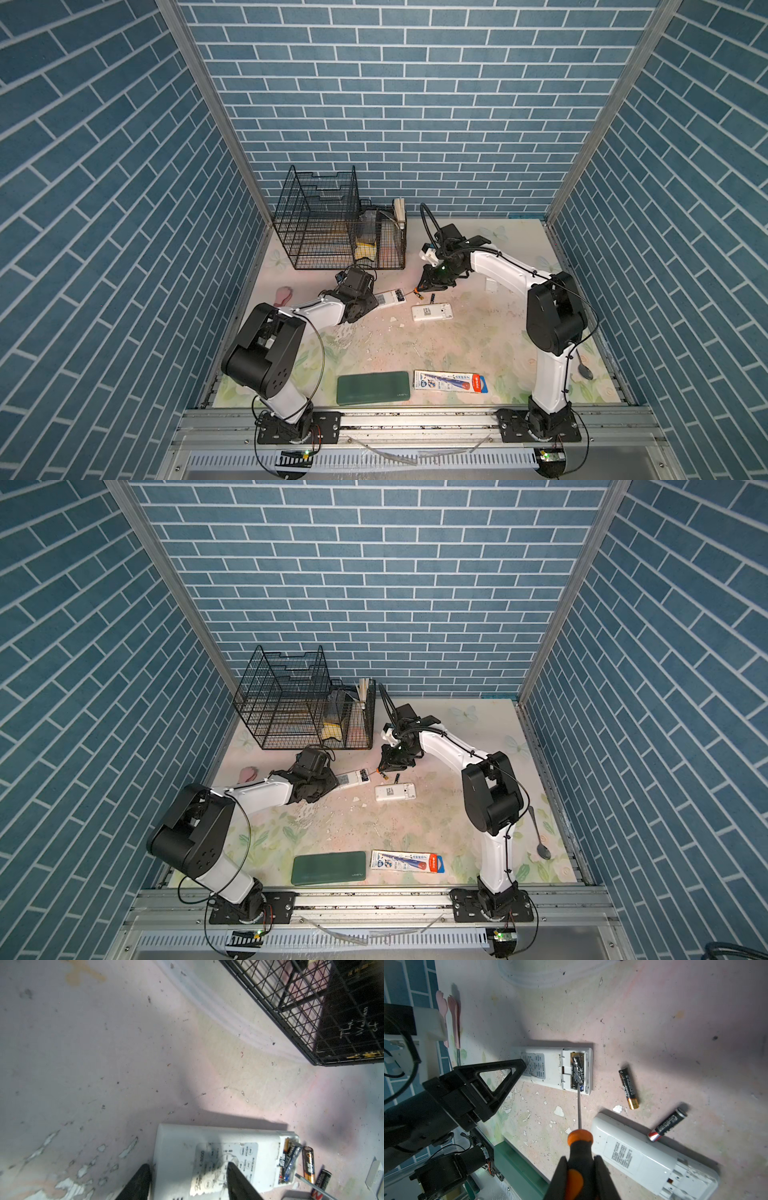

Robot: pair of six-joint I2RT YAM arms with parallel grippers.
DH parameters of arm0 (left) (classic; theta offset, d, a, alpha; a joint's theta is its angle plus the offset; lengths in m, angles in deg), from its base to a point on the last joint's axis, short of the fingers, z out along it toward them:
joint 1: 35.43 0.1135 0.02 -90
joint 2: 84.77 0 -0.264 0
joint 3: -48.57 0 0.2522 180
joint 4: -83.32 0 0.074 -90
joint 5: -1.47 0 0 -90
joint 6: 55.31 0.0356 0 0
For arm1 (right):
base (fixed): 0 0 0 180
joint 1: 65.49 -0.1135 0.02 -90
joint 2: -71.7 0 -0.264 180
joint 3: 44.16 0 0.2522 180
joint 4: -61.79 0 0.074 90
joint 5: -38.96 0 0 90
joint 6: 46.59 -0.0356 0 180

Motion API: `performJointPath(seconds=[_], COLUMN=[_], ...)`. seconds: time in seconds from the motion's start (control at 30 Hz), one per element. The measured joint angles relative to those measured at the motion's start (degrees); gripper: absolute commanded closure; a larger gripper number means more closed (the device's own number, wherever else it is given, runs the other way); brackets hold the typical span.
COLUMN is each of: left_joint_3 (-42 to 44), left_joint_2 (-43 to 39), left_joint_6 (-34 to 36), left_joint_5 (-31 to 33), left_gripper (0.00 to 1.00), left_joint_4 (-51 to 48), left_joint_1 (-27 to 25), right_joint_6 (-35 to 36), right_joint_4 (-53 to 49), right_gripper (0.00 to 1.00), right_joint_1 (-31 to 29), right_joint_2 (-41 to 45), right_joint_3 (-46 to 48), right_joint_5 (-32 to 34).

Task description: Unload the batteries from the remote control

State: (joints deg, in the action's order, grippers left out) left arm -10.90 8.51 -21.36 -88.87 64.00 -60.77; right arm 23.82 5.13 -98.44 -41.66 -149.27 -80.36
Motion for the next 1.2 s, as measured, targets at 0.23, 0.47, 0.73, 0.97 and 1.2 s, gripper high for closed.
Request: performJointPath(seconds=[0.23,0.47,0.73,0.97,1.2], left_joint_3=[0.0,0.0,-1.09,-2.82,-2.82], left_joint_2=[0.0,0.0,1.2,2.89,3.17], left_joint_6=[0.0,0.2,0.92,1.86,2.25], left_joint_5=[0.0,-0.11,-0.46,-0.94,-1.29], left_gripper=[0.4,0.4,0.4,0.4,0.41], left_joint_4=[-0.02,-0.02,0.35,0.61,1.49], left_joint_1=[0.0,0.0,0.28,0.98,1.22], right_joint_6=[1.2,2.12,3.65,5.92,7.5], right_joint_4=[-0.42,-0.55,-0.57,-0.57,-0.39], right_gripper=[1.0,1.0,1.0,1.0,1.0], right_joint_1=[0.35,0.37,0.35,-0.22,-1.51], right_joint_2=[-1.25,-1.92,-1.95,-1.92,-2.01], right_joint_3=[-1.44,-2.08,-2.08,-2.08,-2.08], right_joint_5=[0.33,0.42,0.63,1.6,2.89])
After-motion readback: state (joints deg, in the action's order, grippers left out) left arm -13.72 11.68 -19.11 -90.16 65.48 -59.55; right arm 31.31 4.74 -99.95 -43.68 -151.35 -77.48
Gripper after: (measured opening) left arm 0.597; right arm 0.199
